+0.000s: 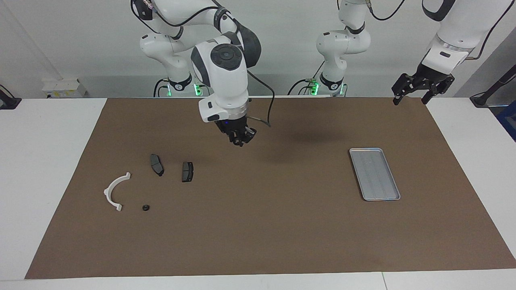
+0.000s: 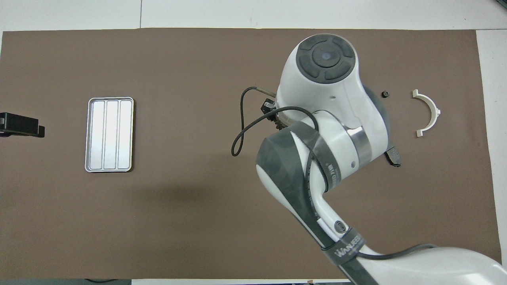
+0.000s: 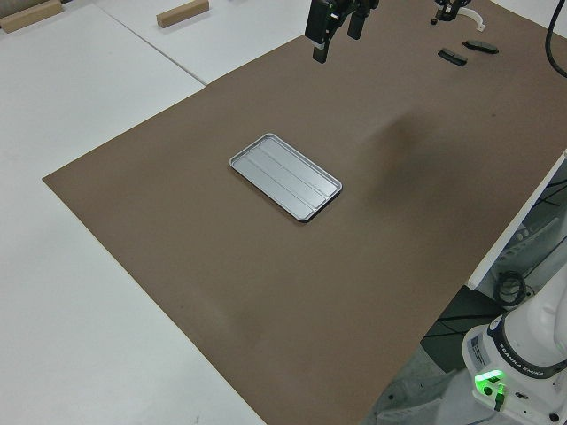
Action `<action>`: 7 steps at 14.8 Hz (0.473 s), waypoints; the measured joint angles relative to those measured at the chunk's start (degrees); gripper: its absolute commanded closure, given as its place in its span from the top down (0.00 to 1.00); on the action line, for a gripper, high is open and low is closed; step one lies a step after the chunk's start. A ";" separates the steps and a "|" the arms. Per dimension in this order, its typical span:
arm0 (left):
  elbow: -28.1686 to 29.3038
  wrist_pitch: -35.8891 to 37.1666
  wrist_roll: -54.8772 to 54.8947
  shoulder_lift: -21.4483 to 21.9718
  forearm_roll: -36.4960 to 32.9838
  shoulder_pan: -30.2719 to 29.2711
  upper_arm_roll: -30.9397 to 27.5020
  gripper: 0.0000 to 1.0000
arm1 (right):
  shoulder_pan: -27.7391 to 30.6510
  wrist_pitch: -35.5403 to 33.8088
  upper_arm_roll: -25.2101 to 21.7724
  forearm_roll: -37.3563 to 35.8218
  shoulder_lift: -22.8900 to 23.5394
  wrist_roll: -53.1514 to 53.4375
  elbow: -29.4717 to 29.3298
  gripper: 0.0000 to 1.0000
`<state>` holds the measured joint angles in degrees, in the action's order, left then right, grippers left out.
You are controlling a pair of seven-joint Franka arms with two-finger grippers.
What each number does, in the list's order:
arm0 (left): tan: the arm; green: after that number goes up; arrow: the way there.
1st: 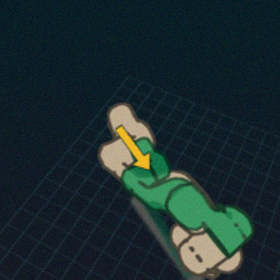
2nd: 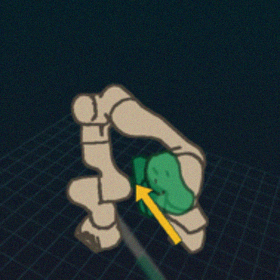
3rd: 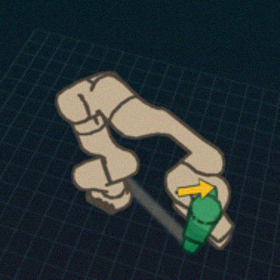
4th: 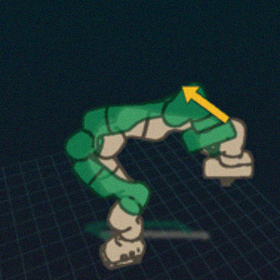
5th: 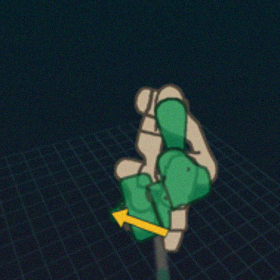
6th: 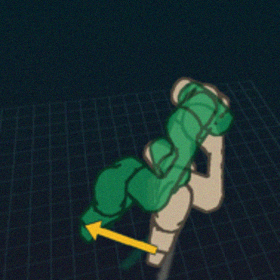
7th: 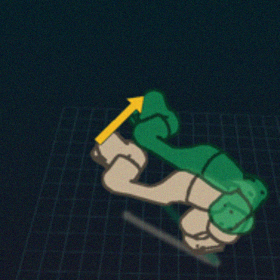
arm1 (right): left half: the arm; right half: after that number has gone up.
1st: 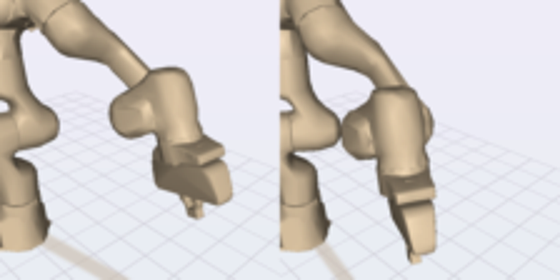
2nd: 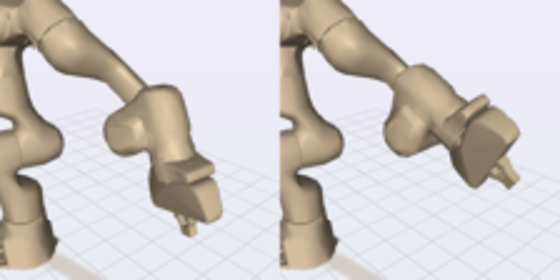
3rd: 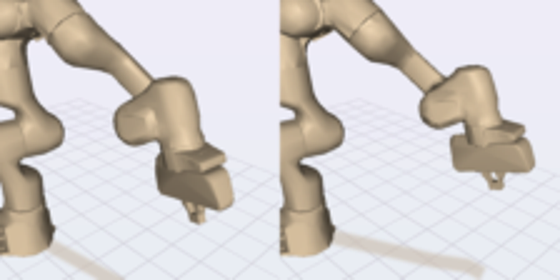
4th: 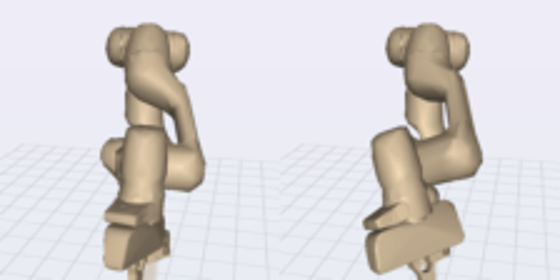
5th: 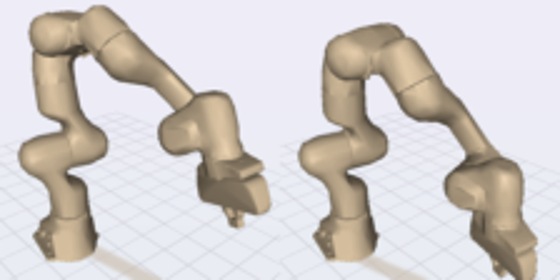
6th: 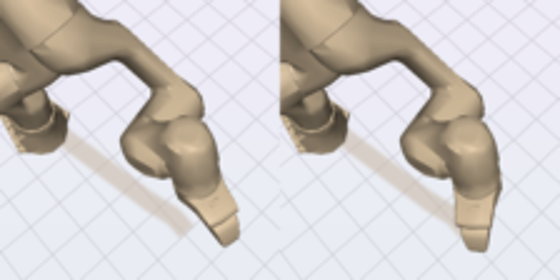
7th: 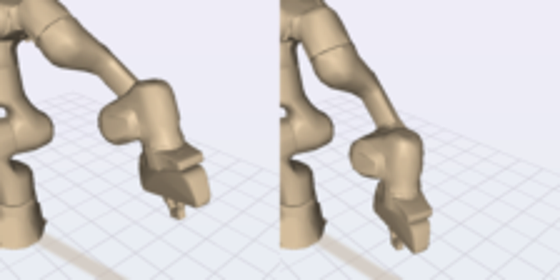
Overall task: Pick bearing gear from pile to tray
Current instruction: 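Carry the bearing with the right gripper to mid-table and release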
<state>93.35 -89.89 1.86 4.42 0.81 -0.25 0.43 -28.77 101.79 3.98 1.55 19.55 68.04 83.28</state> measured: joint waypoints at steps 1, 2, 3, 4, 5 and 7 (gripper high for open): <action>0.00 0.00 0.00 0.00 0.00 0.00 0.00 1.00 | -1.98 2.48 0.01 0.00 0.20 3.55 1.18 0.00; 0.00 0.00 0.00 0.00 0.00 0.00 0.00 1.00 | -3.87 4.92 0.02 0.00 0.56 6.26 2.48 0.00; 0.00 0.00 0.00 0.00 0.00 0.00 0.00 1.00 | -5.34 7.03 0.01 0.00 1.06 8.21 3.67 0.00; 0.00 0.00 0.00 0.00 0.00 0.00 0.00 1.00 | -6.21 8.49 0.00 0.00 1.65 9.43 4.58 0.00; 0.00 0.00 0.00 0.00 0.00 0.00 0.00 1.00 | -6.57 9.35 -0.01 0.00 2.31 10.00 5.22 0.00; 0.00 0.00 0.00 0.00 0.00 0.00 0.00 1.00 | -6.62 9.76 -0.10 -0.01 3.85 10.14 5.64 0.00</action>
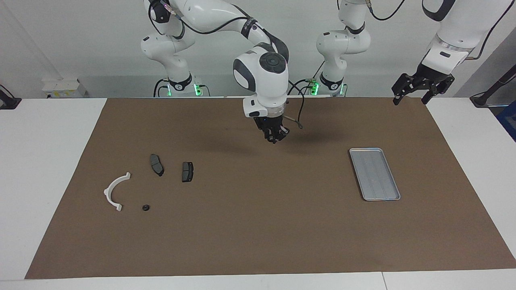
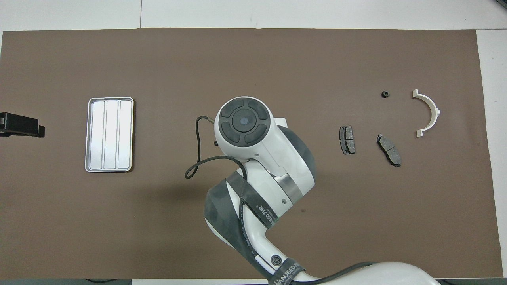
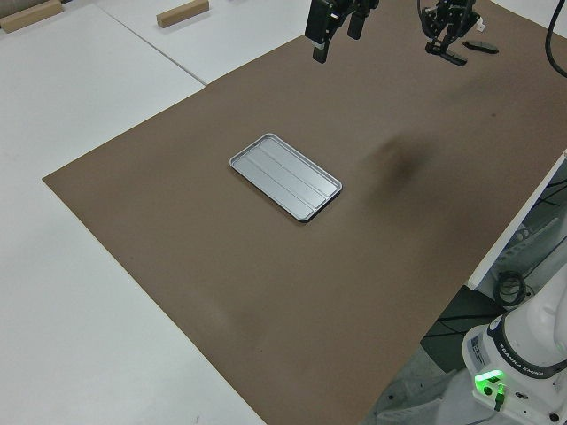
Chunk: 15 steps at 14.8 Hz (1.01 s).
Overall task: Pick bearing gear from pile to tray
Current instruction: 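Carry the bearing with the right gripper to mid-table and release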
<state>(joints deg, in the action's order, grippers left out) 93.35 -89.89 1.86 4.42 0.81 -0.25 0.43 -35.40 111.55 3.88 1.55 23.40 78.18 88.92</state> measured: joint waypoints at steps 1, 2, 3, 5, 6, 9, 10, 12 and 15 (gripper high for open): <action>0.00 0.00 0.00 0.00 0.00 0.00 0.00 1.00 | -0.07 0.61 0.00 -0.20 1.03 0.16 0.07 0.00; 0.00 0.00 0.00 0.00 0.00 0.00 0.00 1.00 | -0.28 2.03 0.00 -0.68 2.29 0.82 0.19 0.00; 0.00 0.00 0.00 0.00 0.00 0.00 0.00 1.00 | -0.60 3.70 0.00 -1.18 3.85 1.69 0.30 0.00; 0.00 0.00 0.00 0.00 0.00 0.00 0.00 1.00 | -1.16 6.38 0.00 -2.00 6.91 2.58 0.36 0.00; 0.00 0.00 0.00 0.00 0.00 0.00 0.00 1.00 | -1.25 7.44 0.00 -2.44 8.14 2.65 0.37 0.00; 0.00 0.00 0.00 0.00 0.00 0.00 0.00 1.00 | -1.22 9.30 -0.18 -2.98 10.25 2.66 0.37 0.00; 0.00 0.00 0.00 0.00 0.00 0.00 0.00 1.00 | -1.22 9.35 -0.21 -3.00 10.41 2.66 0.37 0.00; 0.00 0.00 0.00 0.00 0.00 0.00 0.00 1.00 | -1.17 10.08 -0.25 -3.00 10.42 2.66 0.51 0.00; 0.00 0.00 0.00 0.00 0.00 0.00 0.00 1.00 | -1.17 13.35 -0.30 -3.00 10.42 2.66 2.51 0.00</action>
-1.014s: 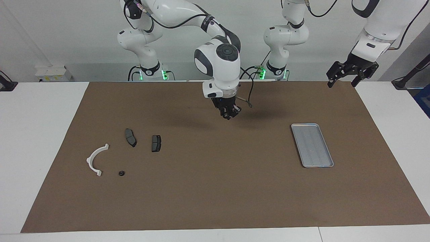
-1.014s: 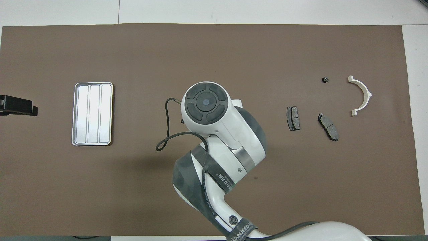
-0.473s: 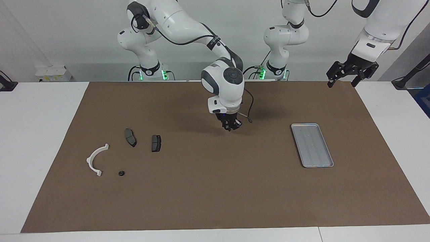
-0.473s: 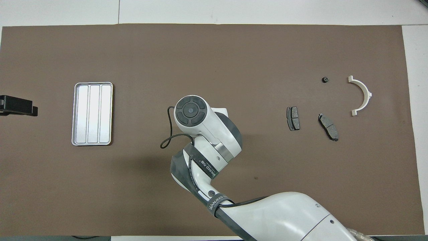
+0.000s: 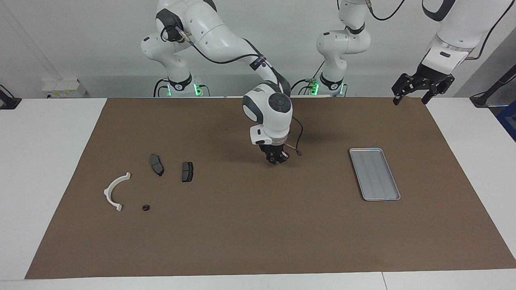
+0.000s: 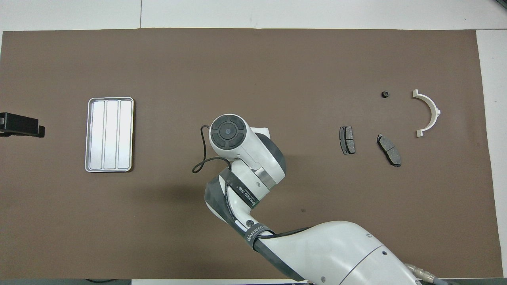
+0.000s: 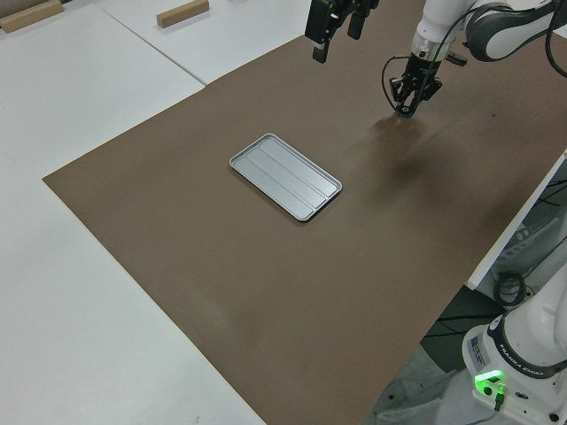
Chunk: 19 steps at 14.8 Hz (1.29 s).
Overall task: Pick bearing gear from pile to tray
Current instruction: 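Carry the bearing with the right gripper to mid-table and release, then withdraw the right gripper back toward the parts pile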
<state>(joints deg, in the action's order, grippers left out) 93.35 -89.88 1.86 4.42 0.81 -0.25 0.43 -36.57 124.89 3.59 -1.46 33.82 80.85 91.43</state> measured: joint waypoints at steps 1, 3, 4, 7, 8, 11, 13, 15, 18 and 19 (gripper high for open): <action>0.00 0.00 0.00 0.00 0.00 0.00 0.00 1.00 | 0.01 0.14 -0.01 0.00 -0.17 0.00 0.22 0.06; 0.00 0.00 0.00 0.00 0.00 0.00 0.00 1.00 | 0.01 0.17 -0.02 0.00 -0.18 0.00 0.25 0.61; 0.00 0.00 0.00 0.00 0.00 0.00 0.00 1.00 | 0.01 0.17 -0.02 0.00 -0.19 0.00 0.24 0.92; 0.00 0.00 0.00 0.00 0.00 0.00 0.00 1.00 | 0.15 -1.69 -0.51 -0.08 -0.29 0.02 -0.56 1.00; 0.00 0.00 0.00 0.00 0.00 0.00 0.00 1.00 | 0.43 -3.42 -0.80 -0.28 -0.46 0.02 -1.77 1.00; 0.00 0.00 0.00 0.00 0.00 0.00 0.00 1.00 | 4.79 -11.40 -1.23 -1.26 -2.58 -4.81 -7.10 1.00; 0.00 0.00 0.00 0.00 0.00 0.00 0.00 1.00 | 10.39 -16.23 -1.21 -1.25 -5.52 -14.39 -8.84 1.00; 0.00 0.00 0.00 0.00 0.00 0.00 0.00 1.00 | 16.43 -19.44 -1.23 -1.22 -7.97 -23.88 -8.98 1.00; 0.00 0.00 0.00 0.00 0.00 0.00 0.00 1.00 | 24.37 -20.15 -1.23 -1.22 -8.43 -35.06 -8.61 1.00; 0.00 0.00 0.00 0.00 0.00 0.00 0.00 1.00 | 26.56 -19.85 -1.23 -1.22 -8.22 -38.13 -8.20 1.00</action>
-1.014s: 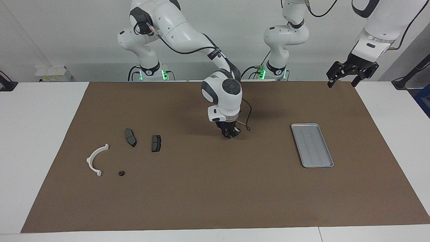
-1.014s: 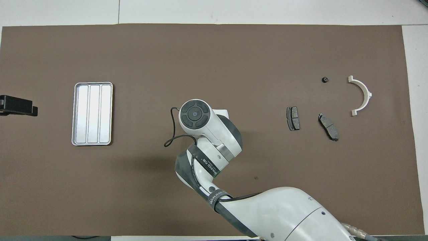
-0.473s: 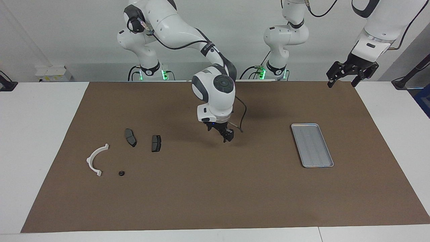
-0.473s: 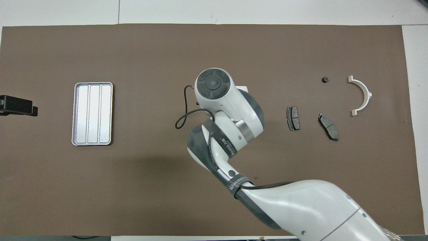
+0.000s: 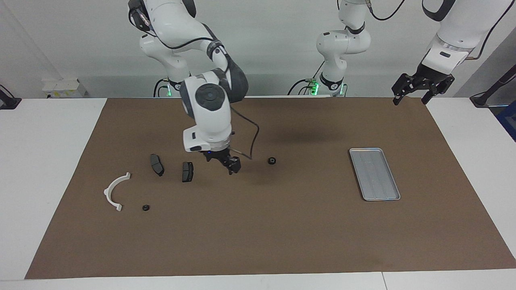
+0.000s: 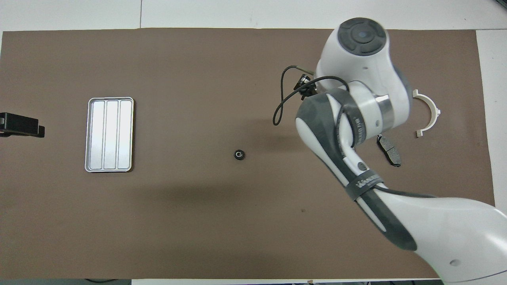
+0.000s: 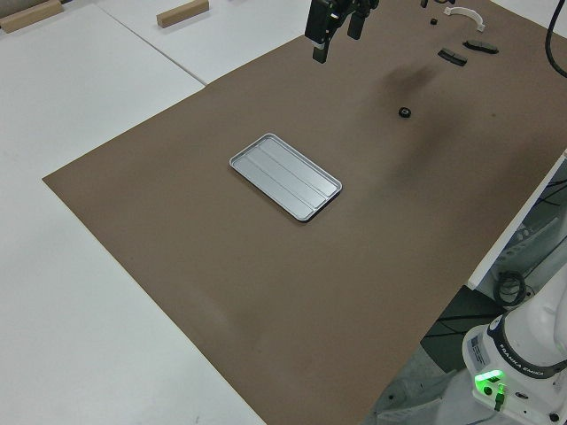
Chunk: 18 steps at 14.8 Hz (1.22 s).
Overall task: Pick bearing gear from pile to tray
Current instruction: 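Withdraw the right gripper back toward the parts pile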
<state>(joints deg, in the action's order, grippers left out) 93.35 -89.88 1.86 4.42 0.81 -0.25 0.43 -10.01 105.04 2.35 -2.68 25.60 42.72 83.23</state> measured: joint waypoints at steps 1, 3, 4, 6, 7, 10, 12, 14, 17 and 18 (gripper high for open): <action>0.00 0.00 0.00 0.00 0.00 0.00 0.00 1.00 | 1.95 1.09 -0.01 0.00 0.16 -2.29 0.67 1.00; 0.00 0.00 0.00 0.00 0.00 0.00 0.00 1.00 | 5.48 5.23 -0.01 -0.02 0.47 -6.18 2.95 1.00; 0.00 0.00 0.00 0.00 0.00 0.00 0.00 1.00 | 6.80 7.62 -0.01 -0.04 0.67 -7.65 4.34 1.00; 0.00 0.00 0.00 0.00 0.00 0.00 0.00 1.00 | 8.22 11.68 0.00 -1.18 1.62 -8.59 6.41 1.00; 0.00 0.00 0.00 0.00 0.00 0.00 0.00 1.00 | 8.57 13.20 -0.01 -2.23 2.40 -8.59 6.95 1.00; 0.00 0.00 0.00 0.00 0.00 0.00 0.00 1.00 | 10.42 17.56 -0.03 -4.23 5.26 -11.06 7.41 1.00; 0.00 0.00 0.00 0.00 0.00 0.00 0.00 1.00 | 12.02 20.62 -0.04 -4.25 7.06 -13.75 7.49 1.00; 0.00 0.00 0.00 0.00 0.00 0.00 0.00 1.00 | 12.70 22.47 -0.03 -4.31 8.14 -14.75 7.51 0.99; 0.00 0.00 0.00 0.00 0.00 0.00 0.00 1.00 | 12.76 23.95 -0.02 -4.48 8.42 -14.85 7.51 0.96; 0.00 0.04 0.00 0.00 0.00 0.00 0.01 1.00 | 12.76 24.28 -0.01 -4.48 8.57 -14.85 7.51 0.95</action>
<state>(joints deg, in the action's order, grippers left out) 93.35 -89.84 1.86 4.42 0.81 -0.24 0.44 2.75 129.32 2.34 -7.15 34.16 27.87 90.74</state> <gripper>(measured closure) 0.000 0.000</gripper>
